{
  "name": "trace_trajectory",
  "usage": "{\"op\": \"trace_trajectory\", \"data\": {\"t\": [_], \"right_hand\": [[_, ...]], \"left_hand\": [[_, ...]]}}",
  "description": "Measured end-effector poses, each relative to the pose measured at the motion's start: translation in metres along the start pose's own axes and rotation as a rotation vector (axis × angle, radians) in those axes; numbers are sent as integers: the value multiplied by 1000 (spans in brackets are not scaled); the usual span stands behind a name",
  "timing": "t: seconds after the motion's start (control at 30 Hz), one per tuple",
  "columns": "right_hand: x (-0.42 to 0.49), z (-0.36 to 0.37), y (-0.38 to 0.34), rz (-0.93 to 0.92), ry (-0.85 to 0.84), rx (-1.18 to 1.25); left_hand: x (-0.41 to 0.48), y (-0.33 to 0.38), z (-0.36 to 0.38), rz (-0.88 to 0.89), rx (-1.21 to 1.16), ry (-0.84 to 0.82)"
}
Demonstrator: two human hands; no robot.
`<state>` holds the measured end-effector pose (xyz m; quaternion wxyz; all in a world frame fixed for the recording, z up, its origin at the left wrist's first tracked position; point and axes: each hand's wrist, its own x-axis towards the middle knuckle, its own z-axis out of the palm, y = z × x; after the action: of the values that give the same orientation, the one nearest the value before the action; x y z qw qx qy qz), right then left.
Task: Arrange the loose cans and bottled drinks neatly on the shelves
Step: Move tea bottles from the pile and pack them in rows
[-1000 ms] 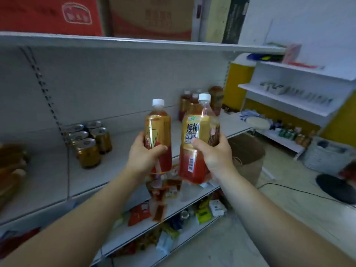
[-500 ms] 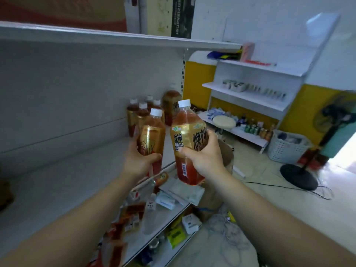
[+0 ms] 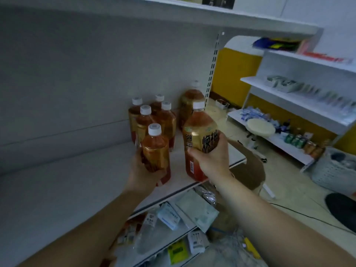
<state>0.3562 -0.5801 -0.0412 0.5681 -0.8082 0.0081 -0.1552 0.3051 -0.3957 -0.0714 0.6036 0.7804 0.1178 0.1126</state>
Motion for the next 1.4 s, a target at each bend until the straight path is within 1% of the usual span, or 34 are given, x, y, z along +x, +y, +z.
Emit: {"op": "trace_trajectory", "data": {"t": [0.33,0.5,0.63,0.77,0.9,0.97,1.4], "right_hand": [[94,-21,57,-112,-152,107],[99,-31,81,-149,-280,41],[103,-24,85,-123,-313,10],[118,-10,77,-112,-318,-32],[134,2,69,-51,-321,-60],[139,5,68,-52,-318,-57],[142,7,69,-21,-335,-98]], "left_hand": [[3,7,67,-99,57,371],[5,10,82,-152,115,483],[7,10,85,-189,179,478],[13,19,96,-163,236,521],[21,26,103,-192,325,449],[21,27,101,-209,346,438],[39,27,122,-148,414,550]]}}
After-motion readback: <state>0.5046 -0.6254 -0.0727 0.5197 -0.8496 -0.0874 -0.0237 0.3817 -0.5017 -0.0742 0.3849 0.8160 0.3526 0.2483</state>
